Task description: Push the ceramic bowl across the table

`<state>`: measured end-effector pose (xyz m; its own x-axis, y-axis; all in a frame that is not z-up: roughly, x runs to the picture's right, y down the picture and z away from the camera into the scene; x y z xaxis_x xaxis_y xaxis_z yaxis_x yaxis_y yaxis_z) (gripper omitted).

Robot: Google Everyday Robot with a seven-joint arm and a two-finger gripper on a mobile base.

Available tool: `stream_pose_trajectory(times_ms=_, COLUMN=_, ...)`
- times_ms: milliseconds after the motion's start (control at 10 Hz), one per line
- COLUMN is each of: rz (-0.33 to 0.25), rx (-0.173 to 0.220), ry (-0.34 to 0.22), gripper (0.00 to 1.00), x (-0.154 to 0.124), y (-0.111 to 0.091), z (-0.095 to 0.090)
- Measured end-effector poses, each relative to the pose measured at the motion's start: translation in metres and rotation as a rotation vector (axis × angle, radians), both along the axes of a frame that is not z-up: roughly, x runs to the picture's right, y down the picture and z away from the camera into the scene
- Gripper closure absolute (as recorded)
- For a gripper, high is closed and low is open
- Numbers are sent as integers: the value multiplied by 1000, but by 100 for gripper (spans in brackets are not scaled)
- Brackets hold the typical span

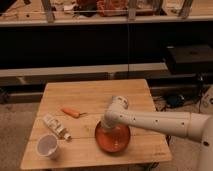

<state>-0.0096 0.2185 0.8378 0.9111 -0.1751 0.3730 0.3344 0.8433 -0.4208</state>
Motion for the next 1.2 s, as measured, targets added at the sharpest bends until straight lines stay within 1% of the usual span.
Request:
stream_pose_trajectory(times_ms=100, rz=-7, rx=12, ry=-8, gripper=100, x=-9, y=-9, z=6)
stream_pose_trajectory(times_ms=500, rz=-31, rx=51, ry=-37, gripper=100, x=-48, y=-62, z=51)
stream_pose_trajectory(times_ms=600, rz=-37, rx=64, ry=-42, gripper=100, x=-53, y=-68, z=56)
stream_pose_trajectory(times_ms=800, rz=-34, rx=54, ry=-41, gripper=100, x=-51, y=-64, z=54)
stream_pose_trajectory(times_ms=900, rz=-36, rx=55, ry=-39, gripper=100, x=-52, y=-65, z=55)
stream_pose_trajectory(times_ms=1000, rz=-45, rx=66, ry=-37, gripper=100, x=-54, y=-70, z=57)
stream_pose_trajectory(times_ms=1100, rz=-54, rx=84, ry=-44, gripper=100, x=-63, y=-82, z=61)
stream_pose_trajectory(times_ms=1200, rz=-65, rx=105, ry=-51, gripper=100, x=-73, y=-101, z=68)
